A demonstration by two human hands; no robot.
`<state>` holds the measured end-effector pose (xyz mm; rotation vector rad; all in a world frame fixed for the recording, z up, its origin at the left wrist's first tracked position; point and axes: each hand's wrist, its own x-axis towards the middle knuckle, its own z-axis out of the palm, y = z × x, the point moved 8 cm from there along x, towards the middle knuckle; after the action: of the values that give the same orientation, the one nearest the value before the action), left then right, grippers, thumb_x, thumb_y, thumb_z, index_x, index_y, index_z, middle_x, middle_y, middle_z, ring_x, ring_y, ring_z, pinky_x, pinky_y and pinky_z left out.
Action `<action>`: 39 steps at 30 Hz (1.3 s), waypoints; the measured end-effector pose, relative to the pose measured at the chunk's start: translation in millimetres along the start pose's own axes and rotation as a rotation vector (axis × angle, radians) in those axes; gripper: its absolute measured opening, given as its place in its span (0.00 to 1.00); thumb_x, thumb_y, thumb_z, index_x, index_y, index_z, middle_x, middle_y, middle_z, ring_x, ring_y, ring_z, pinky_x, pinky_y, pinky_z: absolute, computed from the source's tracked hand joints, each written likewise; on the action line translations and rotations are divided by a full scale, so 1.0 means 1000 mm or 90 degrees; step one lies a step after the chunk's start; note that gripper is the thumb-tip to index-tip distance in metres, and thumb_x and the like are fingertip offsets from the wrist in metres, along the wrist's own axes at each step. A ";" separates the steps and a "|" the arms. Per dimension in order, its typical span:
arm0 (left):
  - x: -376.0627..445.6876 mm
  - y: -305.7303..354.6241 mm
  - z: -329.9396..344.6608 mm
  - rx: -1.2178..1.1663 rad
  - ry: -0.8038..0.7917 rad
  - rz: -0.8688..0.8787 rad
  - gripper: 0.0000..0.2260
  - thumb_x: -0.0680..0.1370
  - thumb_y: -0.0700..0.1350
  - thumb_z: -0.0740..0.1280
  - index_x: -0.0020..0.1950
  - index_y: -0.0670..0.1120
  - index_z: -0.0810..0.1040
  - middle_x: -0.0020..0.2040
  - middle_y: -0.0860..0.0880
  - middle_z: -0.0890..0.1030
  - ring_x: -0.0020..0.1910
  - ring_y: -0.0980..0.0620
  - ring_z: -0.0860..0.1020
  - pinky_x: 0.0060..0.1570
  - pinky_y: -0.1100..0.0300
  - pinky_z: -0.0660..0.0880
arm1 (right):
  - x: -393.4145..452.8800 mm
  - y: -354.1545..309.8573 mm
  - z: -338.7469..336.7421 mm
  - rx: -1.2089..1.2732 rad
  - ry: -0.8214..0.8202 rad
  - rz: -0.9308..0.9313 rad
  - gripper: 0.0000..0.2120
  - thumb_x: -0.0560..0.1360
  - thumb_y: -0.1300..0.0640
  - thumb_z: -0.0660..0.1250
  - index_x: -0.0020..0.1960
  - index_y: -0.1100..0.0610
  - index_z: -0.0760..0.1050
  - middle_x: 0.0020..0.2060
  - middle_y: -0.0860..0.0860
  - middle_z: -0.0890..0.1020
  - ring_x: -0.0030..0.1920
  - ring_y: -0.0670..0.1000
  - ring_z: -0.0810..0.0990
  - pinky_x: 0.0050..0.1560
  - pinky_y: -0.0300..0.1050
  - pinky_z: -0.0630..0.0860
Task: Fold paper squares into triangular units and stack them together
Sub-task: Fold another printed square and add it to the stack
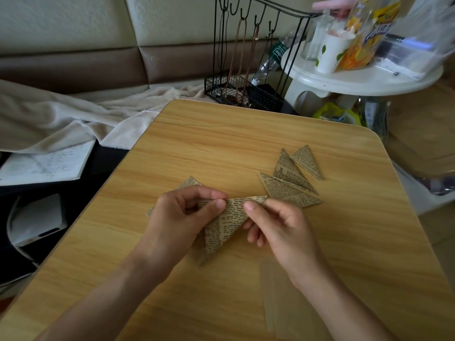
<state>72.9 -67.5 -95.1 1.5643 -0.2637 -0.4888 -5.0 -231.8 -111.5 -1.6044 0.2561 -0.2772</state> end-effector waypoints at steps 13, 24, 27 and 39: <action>-0.001 -0.004 0.010 -0.017 -0.066 -0.050 0.10 0.69 0.44 0.77 0.50 0.47 0.88 0.45 0.43 0.88 0.47 0.47 0.87 0.46 0.64 0.81 | 0.001 -0.005 -0.003 0.000 0.020 0.004 0.15 0.79 0.48 0.69 0.42 0.59 0.81 0.30 0.53 0.76 0.30 0.46 0.74 0.31 0.37 0.68; -0.001 -0.006 0.010 -0.046 -0.073 -0.097 0.07 0.72 0.39 0.76 0.50 0.43 0.87 0.47 0.41 0.87 0.48 0.46 0.87 0.47 0.61 0.82 | 0.002 -0.001 -0.006 0.025 0.010 0.054 0.13 0.79 0.50 0.70 0.44 0.58 0.83 0.33 0.54 0.79 0.32 0.48 0.76 0.29 0.38 0.69; -0.001 -0.008 0.008 -0.032 -0.067 -0.107 0.06 0.73 0.37 0.76 0.48 0.44 0.88 0.46 0.41 0.87 0.45 0.48 0.87 0.44 0.64 0.81 | 0.003 -0.001 -0.009 0.046 0.028 0.056 0.14 0.77 0.49 0.71 0.44 0.61 0.82 0.34 0.56 0.80 0.32 0.48 0.75 0.29 0.38 0.68; 0.003 -0.007 0.004 -0.018 -0.025 -0.076 0.06 0.72 0.37 0.77 0.48 0.43 0.87 0.44 0.42 0.88 0.45 0.48 0.87 0.46 0.64 0.82 | 0.004 0.005 -0.004 -0.064 0.013 0.038 0.10 0.79 0.50 0.70 0.42 0.53 0.81 0.26 0.52 0.77 0.29 0.52 0.73 0.28 0.43 0.67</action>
<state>72.8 -71.5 -102.4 1.5496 -0.1923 -0.6147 -2.4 -236.8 -115.9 -1.6906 0.3378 -0.2381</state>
